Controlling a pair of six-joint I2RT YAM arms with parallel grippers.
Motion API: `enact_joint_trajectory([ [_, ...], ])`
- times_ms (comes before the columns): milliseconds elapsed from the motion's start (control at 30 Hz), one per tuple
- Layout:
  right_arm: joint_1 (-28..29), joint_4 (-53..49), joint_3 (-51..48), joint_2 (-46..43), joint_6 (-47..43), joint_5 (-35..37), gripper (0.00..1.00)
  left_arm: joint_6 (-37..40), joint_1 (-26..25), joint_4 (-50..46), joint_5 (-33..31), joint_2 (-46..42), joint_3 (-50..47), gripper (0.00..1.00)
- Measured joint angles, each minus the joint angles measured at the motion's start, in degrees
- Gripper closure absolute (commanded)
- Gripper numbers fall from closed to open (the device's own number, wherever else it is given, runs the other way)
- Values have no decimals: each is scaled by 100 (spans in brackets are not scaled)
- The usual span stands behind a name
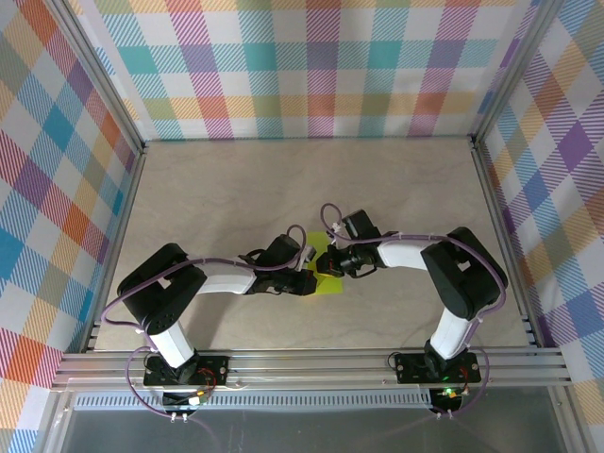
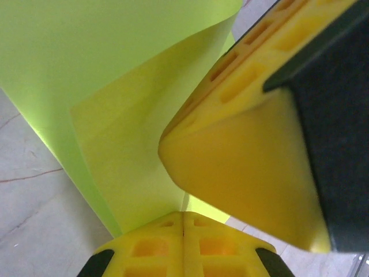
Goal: Fold a paper plane with a square sheet of paper (fold left side to right side)
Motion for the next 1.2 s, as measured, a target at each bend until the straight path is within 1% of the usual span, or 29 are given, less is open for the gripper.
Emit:
enact_joint_trajectory([
  [333, 72, 2, -157, 107, -7, 306, 100, -114, 0, -13, -17, 0, 0, 100],
  [667, 76, 31, -179, 138, -205, 393, 100, -286, 0, -20, -24, 9, 0, 100],
  [1000, 72, -293, 0, 140, -424, 562, 100, -428, 0, 101, -20, 17, -70, 100],
  [1200, -87, -474, 107, 166, -549, 595, 100, -431, 0, 192, -20, 17, -109, 100],
])
